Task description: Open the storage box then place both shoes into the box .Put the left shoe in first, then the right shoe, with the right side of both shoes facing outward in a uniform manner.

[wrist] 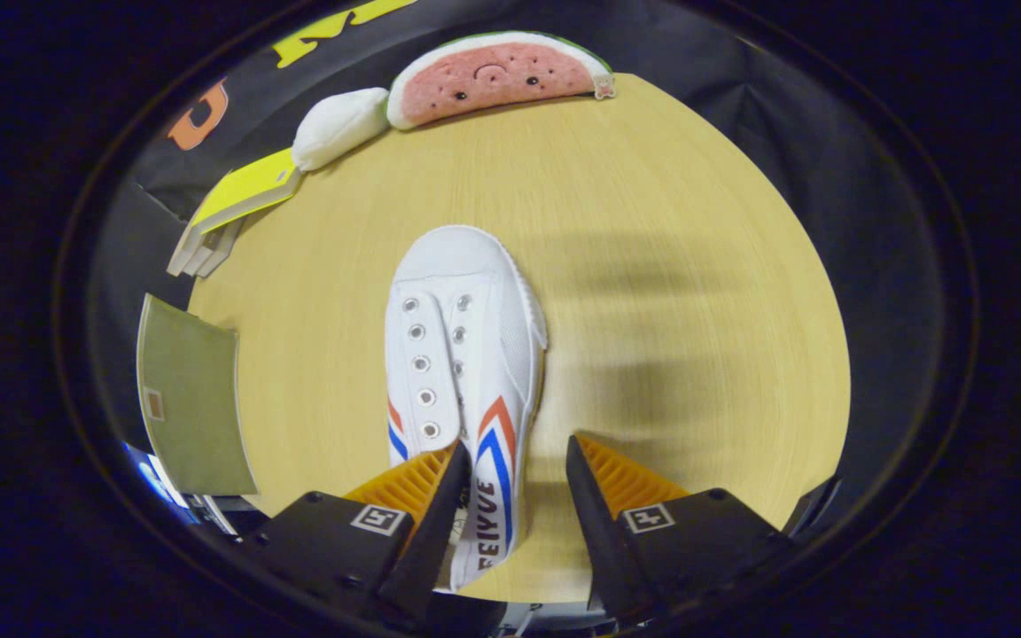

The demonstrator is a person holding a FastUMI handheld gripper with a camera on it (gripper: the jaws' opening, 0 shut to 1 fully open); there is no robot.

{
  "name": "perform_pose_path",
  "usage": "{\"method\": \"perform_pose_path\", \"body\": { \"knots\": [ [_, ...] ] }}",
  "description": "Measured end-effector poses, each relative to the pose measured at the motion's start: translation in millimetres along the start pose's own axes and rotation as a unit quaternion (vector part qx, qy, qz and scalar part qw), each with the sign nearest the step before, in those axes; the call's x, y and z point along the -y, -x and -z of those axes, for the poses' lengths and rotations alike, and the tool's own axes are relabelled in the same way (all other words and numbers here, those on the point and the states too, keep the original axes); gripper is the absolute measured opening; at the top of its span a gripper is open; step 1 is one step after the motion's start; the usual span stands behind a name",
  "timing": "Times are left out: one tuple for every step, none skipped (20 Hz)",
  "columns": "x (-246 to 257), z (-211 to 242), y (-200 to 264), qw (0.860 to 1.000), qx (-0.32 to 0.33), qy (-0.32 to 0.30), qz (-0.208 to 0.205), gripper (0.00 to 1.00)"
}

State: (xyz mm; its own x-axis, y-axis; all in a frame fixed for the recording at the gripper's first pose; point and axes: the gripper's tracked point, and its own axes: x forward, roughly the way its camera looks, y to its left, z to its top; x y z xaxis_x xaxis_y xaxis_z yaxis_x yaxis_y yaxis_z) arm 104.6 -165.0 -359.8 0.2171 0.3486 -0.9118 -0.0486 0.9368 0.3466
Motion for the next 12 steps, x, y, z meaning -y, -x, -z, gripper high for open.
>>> {"method": "perform_pose_path", "body": {
  "knots": [
    [-3.3,0.6,-1.0,1.0,-0.002,-0.002,-0.007,0.67],
    [-6.2,1.8,-1.5,1.0,-0.005,-0.004,-0.01,0.58],
    [-6.1,-0.1,-0.4,1.0,-0.006,-0.005,-0.008,0.51],
    [-5.7,0.8,-1.6,1.0,-0.009,-0.003,-0.003,0.43],
    [-6.0,-0.1,0.5,1.0,-0.011,-0.003,0.001,0.42],
    [-5.2,-0.3,1.2,1.0,-0.012,-0.003,0.006,0.4],
    [-4.6,-0.9,1.1,1.0,-0.012,-0.003,0.009,0.38],
    [-4.1,-0.9,1.3,1.0,-0.012,-0.006,0.01,0.34],
    [-3.5,-0.8,1.1,1.0,-0.01,-0.008,0.011,0.32],
    [-3.4,-1.0,1.8,1.0,-0.008,-0.012,0.011,0.28],
    [-3.2,-1.3,1.7,1.0,-0.005,-0.015,0.011,0.27],
    [-2.4,-1.9,2.7,1.0,-0.002,-0.017,0.012,0.22]
  ]
}}
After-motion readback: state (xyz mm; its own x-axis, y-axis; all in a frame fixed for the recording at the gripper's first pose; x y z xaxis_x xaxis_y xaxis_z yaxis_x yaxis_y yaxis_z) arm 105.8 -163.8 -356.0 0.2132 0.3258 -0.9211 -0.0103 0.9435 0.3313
